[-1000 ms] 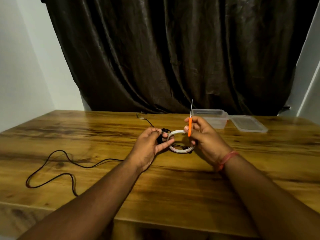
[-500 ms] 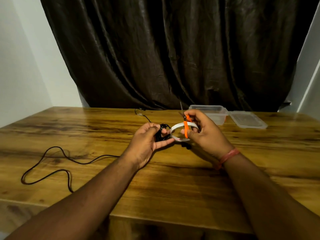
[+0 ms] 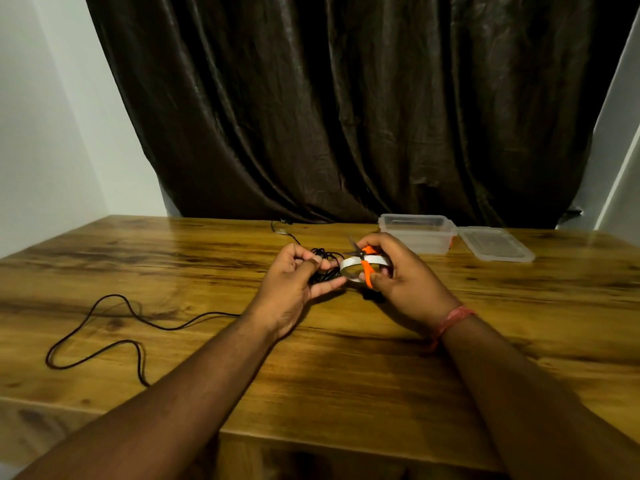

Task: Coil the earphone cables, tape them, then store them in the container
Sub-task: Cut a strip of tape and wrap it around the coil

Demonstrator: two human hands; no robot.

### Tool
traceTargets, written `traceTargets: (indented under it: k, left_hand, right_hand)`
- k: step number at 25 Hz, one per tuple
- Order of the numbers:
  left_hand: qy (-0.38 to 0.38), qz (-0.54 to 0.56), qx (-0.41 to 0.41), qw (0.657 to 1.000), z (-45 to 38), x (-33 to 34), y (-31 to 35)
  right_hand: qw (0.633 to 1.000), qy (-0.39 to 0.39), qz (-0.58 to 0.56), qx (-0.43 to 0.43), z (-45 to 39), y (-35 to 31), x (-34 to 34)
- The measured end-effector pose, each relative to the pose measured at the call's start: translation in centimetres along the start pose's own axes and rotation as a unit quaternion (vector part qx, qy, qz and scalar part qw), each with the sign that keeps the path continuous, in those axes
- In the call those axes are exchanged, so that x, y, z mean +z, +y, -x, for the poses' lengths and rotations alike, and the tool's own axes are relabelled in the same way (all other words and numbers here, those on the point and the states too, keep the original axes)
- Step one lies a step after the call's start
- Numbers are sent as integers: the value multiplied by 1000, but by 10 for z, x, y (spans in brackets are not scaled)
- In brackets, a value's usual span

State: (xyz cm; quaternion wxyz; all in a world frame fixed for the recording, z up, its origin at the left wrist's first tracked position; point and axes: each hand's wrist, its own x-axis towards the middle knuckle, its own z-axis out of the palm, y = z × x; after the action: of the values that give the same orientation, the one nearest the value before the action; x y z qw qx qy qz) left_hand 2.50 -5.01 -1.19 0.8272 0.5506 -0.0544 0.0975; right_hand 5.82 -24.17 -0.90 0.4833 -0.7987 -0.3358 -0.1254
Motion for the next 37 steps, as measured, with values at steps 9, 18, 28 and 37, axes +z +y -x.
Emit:
traceTargets:
  k: [9,18,28,37]
  left_hand:
    - [2,38,-23,999,-1,-1,1]
    - [38,2,-32,999,-4,-1,-1]
    - [74,19,-13,997,-14,-9,-9]
    - [65,20,-2,998,-7,-6,-2]
  right_hand:
    - [997,61,-26,28,-2,1,1]
    - [949,-95,-300,3,12,-41,3]
    - [805,-327,-451,204,12,-24,30]
    - [824,-246,-459,223,11,-17,33]
